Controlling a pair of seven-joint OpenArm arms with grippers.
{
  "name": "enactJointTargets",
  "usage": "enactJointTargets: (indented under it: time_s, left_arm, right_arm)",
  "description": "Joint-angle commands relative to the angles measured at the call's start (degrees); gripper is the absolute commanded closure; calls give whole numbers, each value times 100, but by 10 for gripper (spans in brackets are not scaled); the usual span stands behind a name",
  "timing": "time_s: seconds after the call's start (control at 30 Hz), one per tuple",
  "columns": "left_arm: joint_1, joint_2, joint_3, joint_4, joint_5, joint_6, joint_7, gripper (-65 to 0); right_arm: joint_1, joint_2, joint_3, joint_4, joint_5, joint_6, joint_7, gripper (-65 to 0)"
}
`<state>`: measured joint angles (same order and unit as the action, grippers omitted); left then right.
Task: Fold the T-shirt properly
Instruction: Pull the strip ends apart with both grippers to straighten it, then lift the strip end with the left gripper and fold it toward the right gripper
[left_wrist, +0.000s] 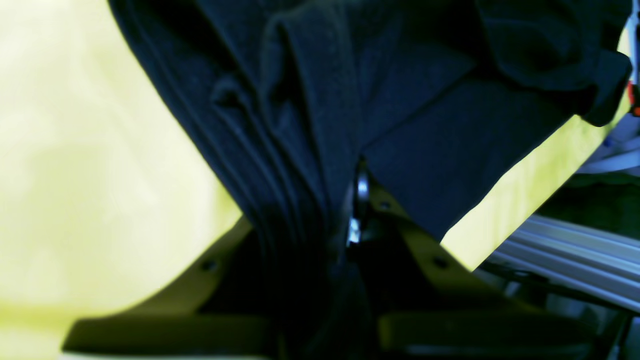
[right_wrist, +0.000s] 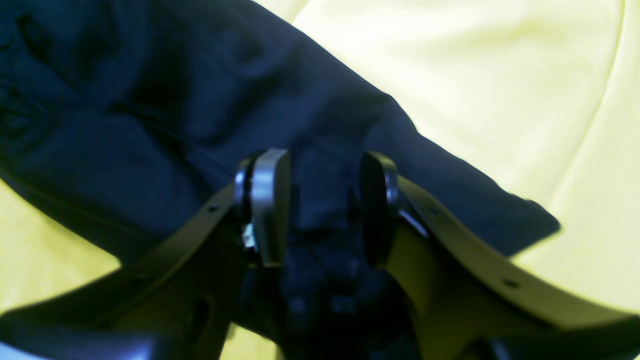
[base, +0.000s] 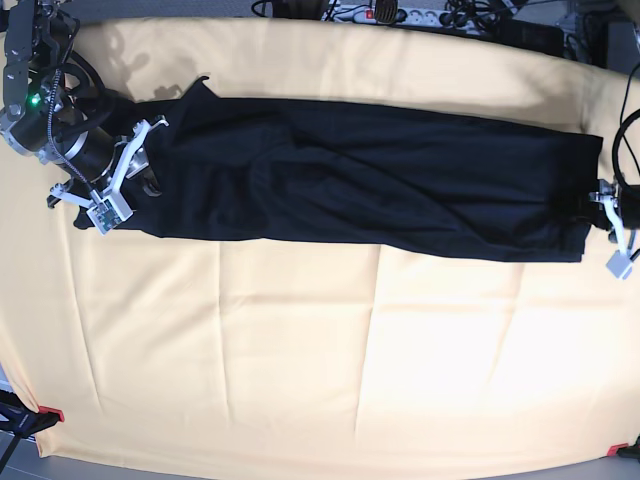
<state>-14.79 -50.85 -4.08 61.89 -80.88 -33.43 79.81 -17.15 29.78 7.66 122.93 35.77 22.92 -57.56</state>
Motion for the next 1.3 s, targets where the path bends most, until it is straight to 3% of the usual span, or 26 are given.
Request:
enactJointTargets:
  time_s: [0.0,0.13,0.27,0.57,0.73,1.07,1.27]
  left_arm:
    - [-111,-284,-50,66,59,-31,19,0]
    - [-114,-573,-50,66,133,-129,19,0]
    - [-111,-697,-50,66,-214,111,19,0]
    - [-127,-422,-50,74,-412,269,19,0]
    - [-142,-437,-50,151,-412,358,19,0]
    - [-107,-417,-50,1923,-412,350,19,0]
    - [-74,-138,-50,2940,-412,302,19,0]
  right_arm:
    - [46,83,63,72,20,4,146,-261]
    - [50,83,63,72,22,2,151,-261]
    - [50,83,63,72,22,2,225,-261]
    - [46,33,61,72,42,2,299,-261]
    - [48,-155,61,70,31,2,389,-261]
    - [46,-715,61,70,35,306,422,-261]
    - [44,-894,61,70,-4,306,398,-261]
